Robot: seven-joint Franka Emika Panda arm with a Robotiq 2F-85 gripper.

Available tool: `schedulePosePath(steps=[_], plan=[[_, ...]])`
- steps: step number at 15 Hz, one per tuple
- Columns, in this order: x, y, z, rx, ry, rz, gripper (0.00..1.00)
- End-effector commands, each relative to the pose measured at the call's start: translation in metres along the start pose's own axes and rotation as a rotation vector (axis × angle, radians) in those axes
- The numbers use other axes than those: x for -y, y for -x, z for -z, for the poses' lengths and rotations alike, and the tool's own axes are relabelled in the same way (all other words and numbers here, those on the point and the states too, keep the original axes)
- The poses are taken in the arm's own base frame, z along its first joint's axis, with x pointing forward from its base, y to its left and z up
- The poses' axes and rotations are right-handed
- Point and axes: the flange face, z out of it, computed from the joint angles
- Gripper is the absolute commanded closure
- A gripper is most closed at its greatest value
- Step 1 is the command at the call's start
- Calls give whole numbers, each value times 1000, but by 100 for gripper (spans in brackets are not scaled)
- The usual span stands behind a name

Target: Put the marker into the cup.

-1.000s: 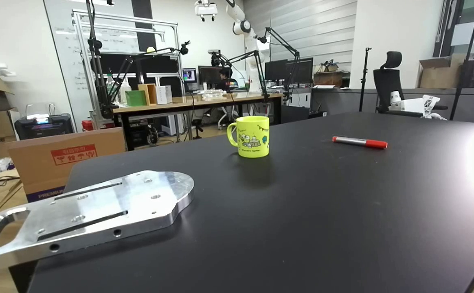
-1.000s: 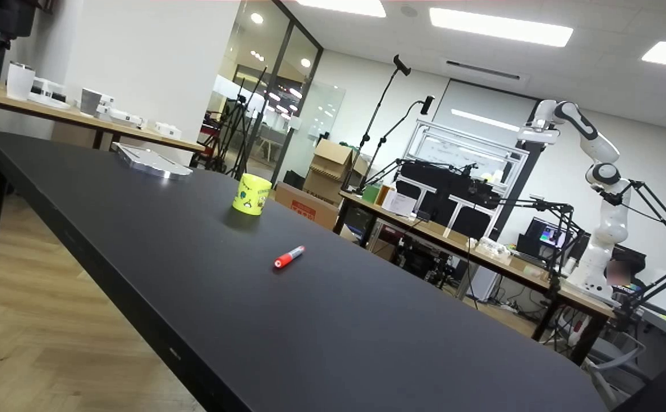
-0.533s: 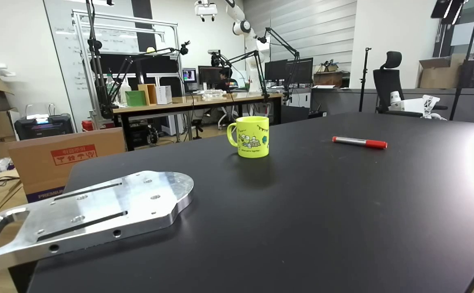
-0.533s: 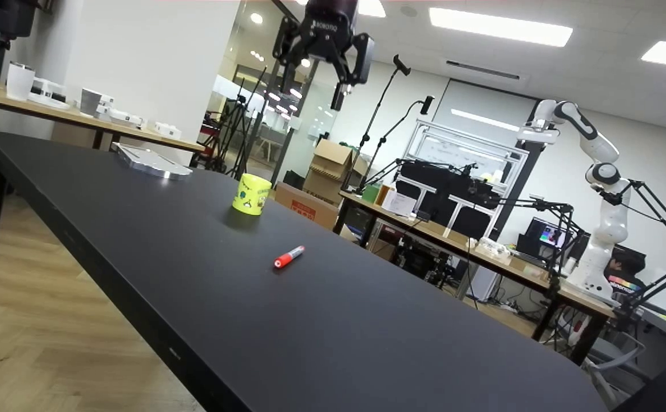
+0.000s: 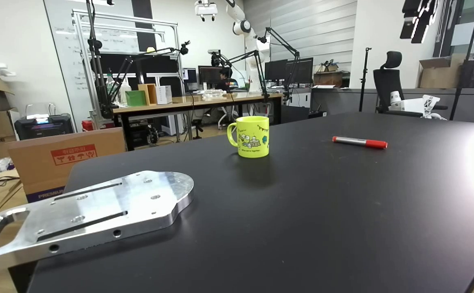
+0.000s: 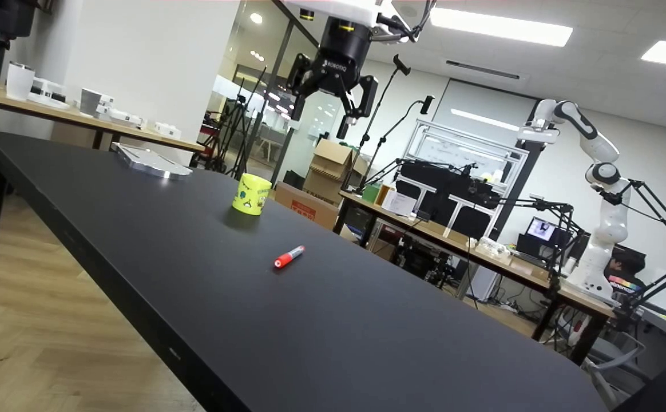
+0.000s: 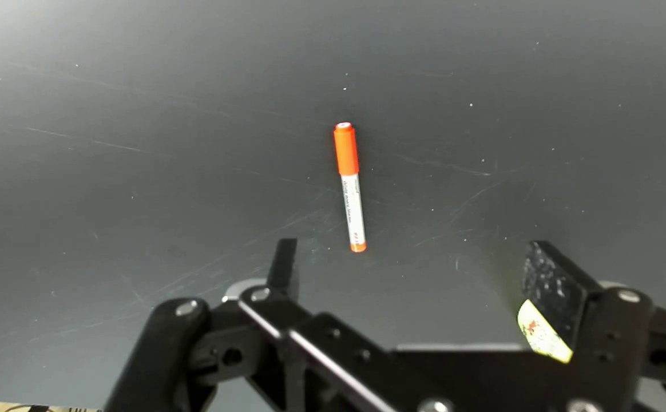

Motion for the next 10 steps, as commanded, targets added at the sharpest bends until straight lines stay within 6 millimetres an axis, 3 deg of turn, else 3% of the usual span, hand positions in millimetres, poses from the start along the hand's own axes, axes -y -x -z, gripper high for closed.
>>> schedulePosePath(steps=[1, 2, 4, 7, 10], plan=[[0, 0, 1, 0, -1, -1, 0], [0, 0, 1, 0, -1, -1, 0], [-15, -20, -8, 5, 14, -28, 0], [-33, -45, -31, 3, 15, -42, 0], [-35, -64, -59, 17, 10, -28, 0]])
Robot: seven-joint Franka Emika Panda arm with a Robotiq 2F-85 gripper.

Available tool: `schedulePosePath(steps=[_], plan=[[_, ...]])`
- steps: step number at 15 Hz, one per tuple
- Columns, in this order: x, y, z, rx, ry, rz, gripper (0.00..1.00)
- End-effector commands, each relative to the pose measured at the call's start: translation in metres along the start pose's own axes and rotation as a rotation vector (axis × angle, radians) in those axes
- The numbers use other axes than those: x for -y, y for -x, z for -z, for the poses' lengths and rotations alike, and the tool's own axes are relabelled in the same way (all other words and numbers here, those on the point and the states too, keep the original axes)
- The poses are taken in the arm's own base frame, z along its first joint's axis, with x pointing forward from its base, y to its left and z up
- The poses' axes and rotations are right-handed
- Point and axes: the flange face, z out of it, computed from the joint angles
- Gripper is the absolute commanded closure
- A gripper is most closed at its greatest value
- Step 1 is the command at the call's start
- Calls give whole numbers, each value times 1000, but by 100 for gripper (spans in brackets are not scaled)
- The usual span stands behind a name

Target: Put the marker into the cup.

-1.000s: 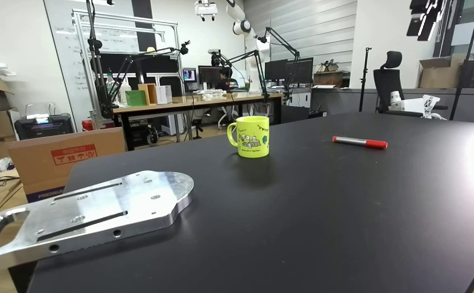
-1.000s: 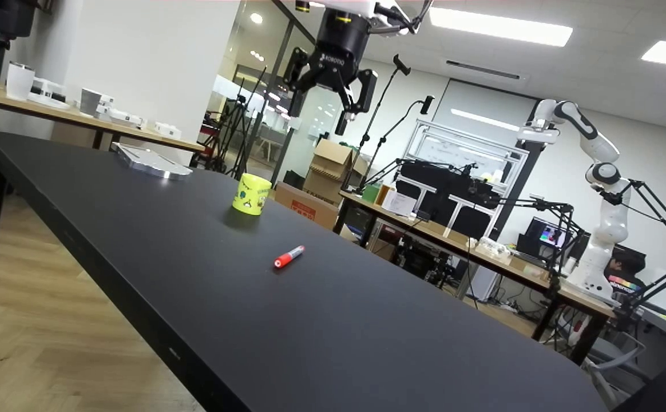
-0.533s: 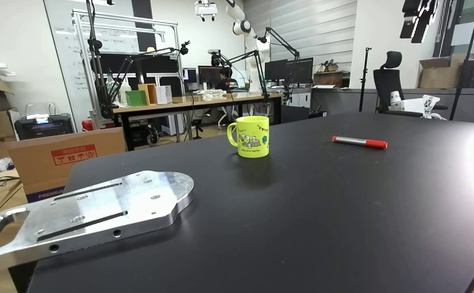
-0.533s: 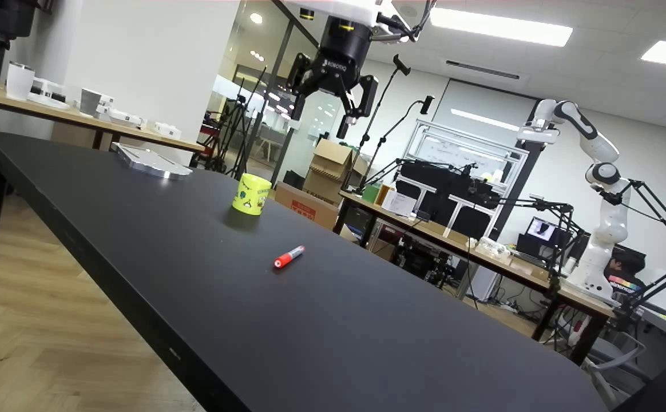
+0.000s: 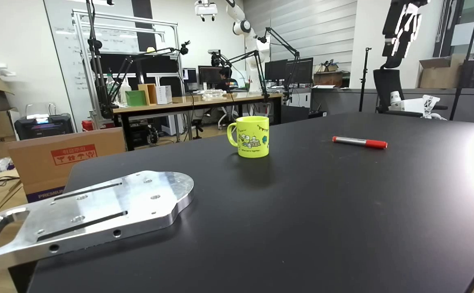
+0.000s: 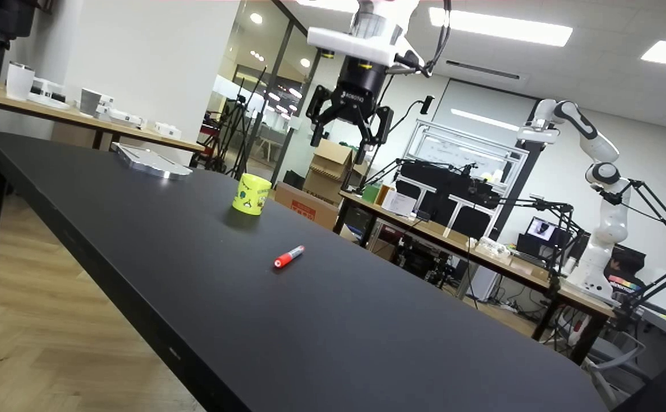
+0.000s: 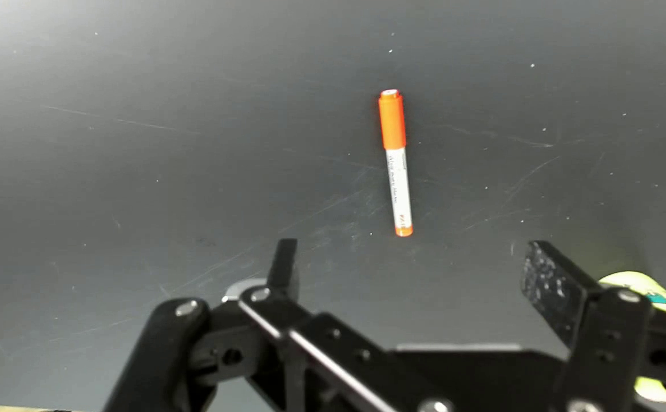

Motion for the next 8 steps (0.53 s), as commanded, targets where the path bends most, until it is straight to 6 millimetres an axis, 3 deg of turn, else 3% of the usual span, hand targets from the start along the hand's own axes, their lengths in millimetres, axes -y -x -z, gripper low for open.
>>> schedulePosePath(steps=[1, 5, 8], plan=[[2, -33, -36, 8, -13, 19, 0], [32, -39, -95, 32, -18, 86, 0], [50, -29, -145, 47, 17, 134, 0]])
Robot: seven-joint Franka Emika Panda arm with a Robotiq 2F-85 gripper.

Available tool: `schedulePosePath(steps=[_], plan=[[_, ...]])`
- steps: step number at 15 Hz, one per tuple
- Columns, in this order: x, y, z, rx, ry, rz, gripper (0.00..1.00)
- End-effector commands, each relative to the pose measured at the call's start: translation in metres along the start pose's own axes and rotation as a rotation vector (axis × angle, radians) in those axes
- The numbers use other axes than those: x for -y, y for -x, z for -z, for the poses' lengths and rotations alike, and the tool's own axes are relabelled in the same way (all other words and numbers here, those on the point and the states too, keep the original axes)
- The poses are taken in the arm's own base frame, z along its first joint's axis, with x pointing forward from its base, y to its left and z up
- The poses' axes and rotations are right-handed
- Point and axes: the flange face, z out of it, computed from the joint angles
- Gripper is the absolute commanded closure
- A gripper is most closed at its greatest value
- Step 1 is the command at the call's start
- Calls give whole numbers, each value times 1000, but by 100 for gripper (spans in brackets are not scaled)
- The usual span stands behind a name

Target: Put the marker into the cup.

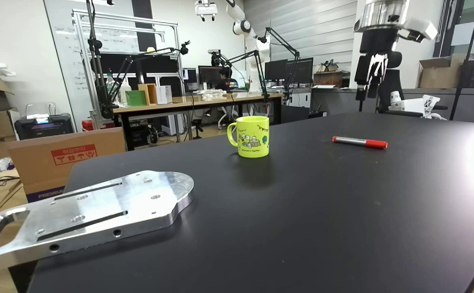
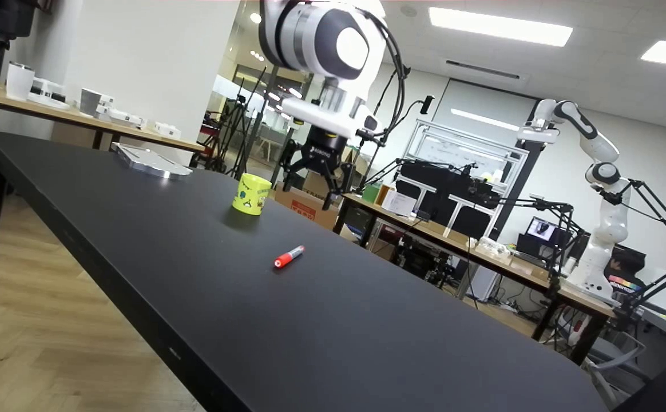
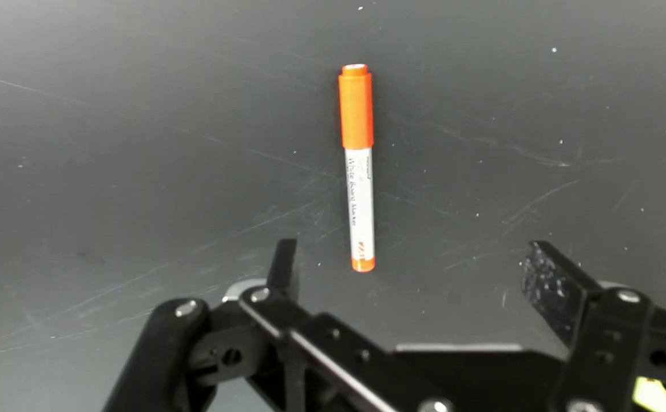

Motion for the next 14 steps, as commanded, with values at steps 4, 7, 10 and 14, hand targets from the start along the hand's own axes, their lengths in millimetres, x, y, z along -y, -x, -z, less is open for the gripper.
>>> schedulePosePath(steps=[4, 7, 10, 14], plan=[[3, 7, -86, 19, 90, 33, 0], [-6, 13, -107, 24, 94, -2, 0], [-11, 14, -116, 35, 79, -47, 33], [-15, 10, -112, 60, 79, -178, 61]])
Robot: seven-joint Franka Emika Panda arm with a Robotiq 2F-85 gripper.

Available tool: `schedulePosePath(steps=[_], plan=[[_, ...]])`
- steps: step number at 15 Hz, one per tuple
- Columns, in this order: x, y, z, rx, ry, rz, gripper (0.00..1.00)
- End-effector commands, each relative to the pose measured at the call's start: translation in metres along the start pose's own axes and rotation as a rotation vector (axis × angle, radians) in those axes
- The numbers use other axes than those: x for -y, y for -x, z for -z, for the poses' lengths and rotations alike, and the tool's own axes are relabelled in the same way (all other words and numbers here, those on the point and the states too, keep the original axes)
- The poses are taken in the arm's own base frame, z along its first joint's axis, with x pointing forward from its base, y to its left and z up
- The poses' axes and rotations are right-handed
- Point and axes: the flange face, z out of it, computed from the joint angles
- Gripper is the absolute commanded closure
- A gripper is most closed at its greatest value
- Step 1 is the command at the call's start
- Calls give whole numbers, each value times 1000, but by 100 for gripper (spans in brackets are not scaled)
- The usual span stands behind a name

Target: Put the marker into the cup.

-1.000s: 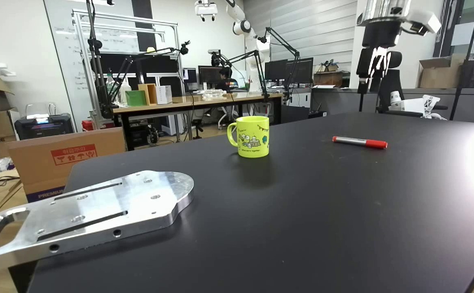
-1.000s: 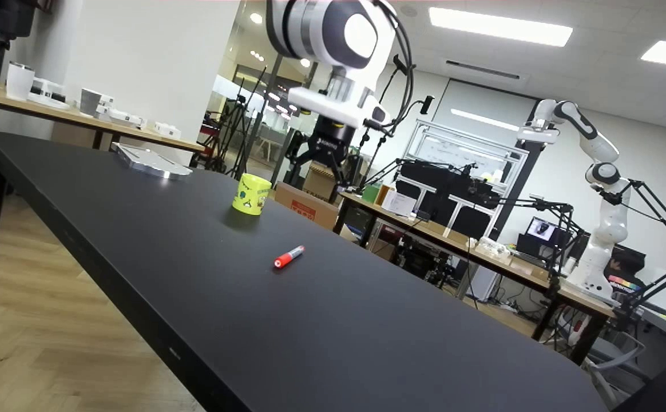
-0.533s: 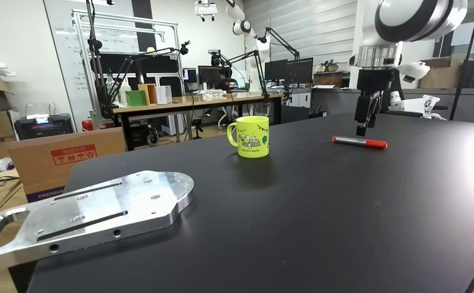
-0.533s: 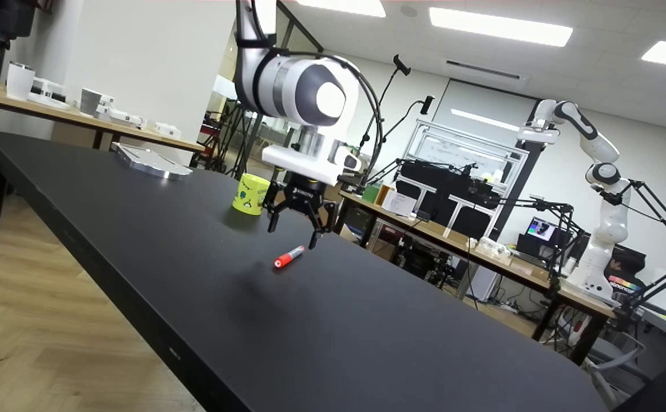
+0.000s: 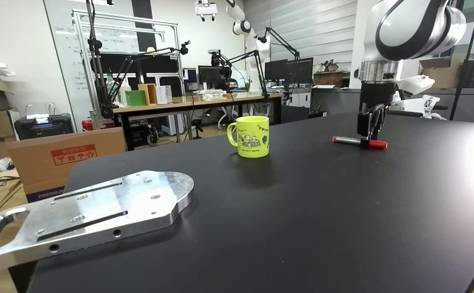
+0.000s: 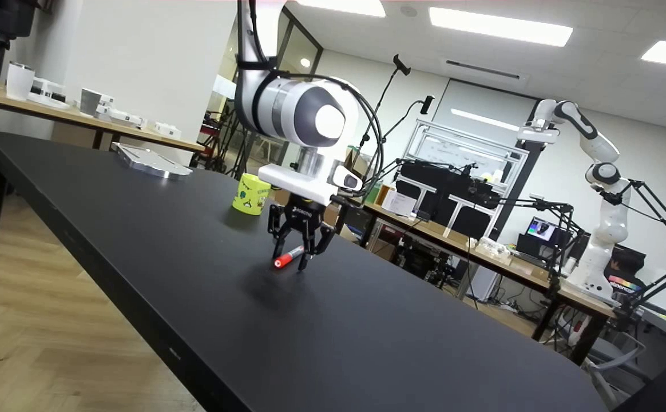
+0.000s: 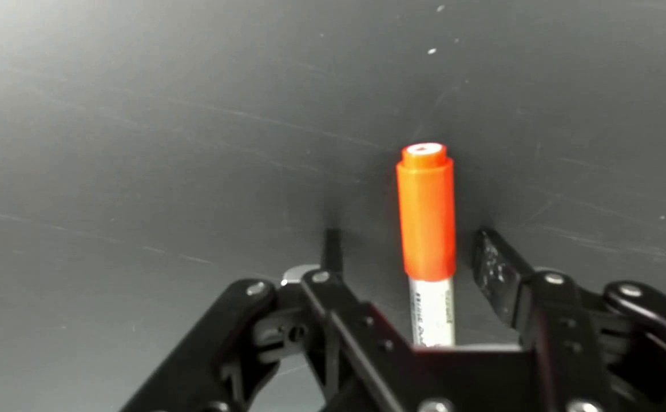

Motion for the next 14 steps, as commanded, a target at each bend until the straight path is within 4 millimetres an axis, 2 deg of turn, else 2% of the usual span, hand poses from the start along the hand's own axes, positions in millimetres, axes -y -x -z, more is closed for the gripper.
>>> schedulePosePath(steps=[1, 4, 6, 7, 10, 14], plan=[[-5, -12, 5, 40, 16, -175, 69], [-2, -15, 14, 117, 39, -295, 89], [5, -12, 26, 228, 9, -337, 100], [7, -14, 32, 262, -7, -374, 95], [19, -28, 68, 318, -145, -459, 95], [24, -56, 116, 334, -298, -589, 95]])
